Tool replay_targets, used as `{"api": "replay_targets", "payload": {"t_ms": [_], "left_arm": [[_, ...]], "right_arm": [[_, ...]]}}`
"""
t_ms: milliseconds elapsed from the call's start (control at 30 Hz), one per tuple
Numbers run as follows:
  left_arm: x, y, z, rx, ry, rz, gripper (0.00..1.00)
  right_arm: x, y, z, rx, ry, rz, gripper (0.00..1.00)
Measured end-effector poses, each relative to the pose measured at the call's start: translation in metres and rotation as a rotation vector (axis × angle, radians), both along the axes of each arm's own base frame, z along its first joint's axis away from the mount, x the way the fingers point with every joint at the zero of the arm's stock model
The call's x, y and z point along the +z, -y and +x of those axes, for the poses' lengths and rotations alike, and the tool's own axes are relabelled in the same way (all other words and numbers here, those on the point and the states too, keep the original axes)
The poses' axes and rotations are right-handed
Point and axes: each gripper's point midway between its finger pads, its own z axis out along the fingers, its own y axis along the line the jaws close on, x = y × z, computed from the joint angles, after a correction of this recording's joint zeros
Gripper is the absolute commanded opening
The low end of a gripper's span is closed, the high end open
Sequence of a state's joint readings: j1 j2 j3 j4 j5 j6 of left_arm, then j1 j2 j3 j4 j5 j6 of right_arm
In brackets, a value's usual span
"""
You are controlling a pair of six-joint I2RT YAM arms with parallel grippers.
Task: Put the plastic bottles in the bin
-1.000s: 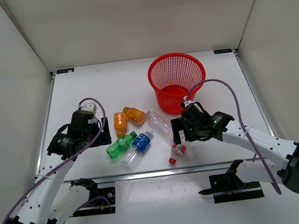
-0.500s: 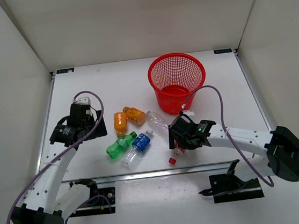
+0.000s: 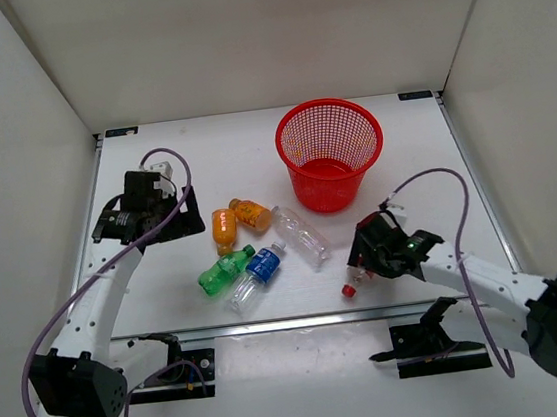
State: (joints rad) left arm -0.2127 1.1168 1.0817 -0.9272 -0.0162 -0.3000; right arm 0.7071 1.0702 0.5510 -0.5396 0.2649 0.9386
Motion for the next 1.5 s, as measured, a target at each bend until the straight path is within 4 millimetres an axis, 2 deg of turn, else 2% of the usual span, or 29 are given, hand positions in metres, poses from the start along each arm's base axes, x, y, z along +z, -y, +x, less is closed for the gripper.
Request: {"api": "replay_targets", "payload": {"t_ms": [33,100,233,333,433,533,633,733,800,867,900,933,1000,1033,1067,1133,1167,1233,1400,1500], "left_arm": [[0.000,0.005,0.002,-0.018,-0.001,-0.021,0.99],[-0.001,0.014,0.006,-0.048,-0.014,-0.057,0.99],[-0.004,0.034,0.028,-0.098,-0.033,-0.099,0.99],[-0.015,0.045,0.035,-0.132,-0.061,-0.087,0.99],[-0.022,0.062,0.041,-0.179,-0.106,-0.103,0.99],[-0.017,0.079,0.067,-0.206,-0.109,-0.123,0.99],[-0.015,0.088,0.087,-0.221,-0.083,-0.104,0.99],[-0.015,0.094,0.079,-0.254,-0.088,-0.088,0.99],[-0.017,0.098,0.068,-0.281,-0.085,-0.067,0.99],[-0.020,0.101,0.051,-0.307,-0.088,-0.032,0.99],[-0.021,0.105,0.040,-0.331,-0.092,-0.010,0.99],[-0.022,0.112,0.028,-0.367,-0.096,0.004,0.98],[-0.023,0.128,0.010,-0.434,-0.096,0.005,0.99],[-0.024,0.135,0.000,-0.468,-0.101,-0.003,0.99],[-0.027,0.138,-0.007,-0.488,-0.108,-0.008,0.99],[-0.036,0.139,-0.020,-0.512,-0.132,-0.002,0.99],[-0.040,0.139,-0.025,-0.521,-0.144,0.003,0.99],[-0.048,0.141,-0.033,-0.541,-0.169,0.016,0.99],[-0.066,0.154,-0.055,-0.615,-0.224,0.042,0.98],[-0.078,0.158,-0.068,-0.648,-0.262,0.056,0.99]], "right_arm": [[0.001,0.013,0.001,-0.030,0.010,-0.001,0.01],[0.006,0.038,0.005,-0.095,0.035,-0.004,0.00],[0.033,0.080,0.021,-0.184,0.133,-0.024,0.00],[0.070,0.105,0.038,-0.204,0.199,-0.063,0.00],[0.124,0.113,0.067,-0.163,0.303,-0.115,0.00],[0.190,0.102,0.103,-0.061,0.432,-0.178,0.00],[0.250,0.066,0.141,0.069,0.563,-0.207,0.00],[0.296,0.027,0.173,0.178,0.676,-0.201,0.01],[0.316,0.004,0.196,0.242,0.729,-0.188,0.04],[0.318,-0.010,0.214,0.283,0.749,-0.190,0.09],[0.312,-0.016,0.221,0.302,0.744,-0.195,0.12],[0.303,-0.021,0.227,0.317,0.728,-0.200,0.20],[0.279,-0.030,0.237,0.350,0.676,-0.200,0.29],[0.266,-0.036,0.241,0.372,0.648,-0.194,0.40],[0.255,-0.039,0.245,0.387,0.622,-0.188,0.46],[0.237,-0.039,0.251,0.404,0.579,-0.176,0.75],[0.231,-0.039,0.252,0.407,0.564,-0.172,0.86],[0.228,-0.035,0.253,0.407,0.553,-0.174,0.99],[0.240,-0.036,0.248,0.419,0.580,-0.177,0.99],[0.253,-0.033,0.238,0.418,0.603,-0.157,0.99]]}}
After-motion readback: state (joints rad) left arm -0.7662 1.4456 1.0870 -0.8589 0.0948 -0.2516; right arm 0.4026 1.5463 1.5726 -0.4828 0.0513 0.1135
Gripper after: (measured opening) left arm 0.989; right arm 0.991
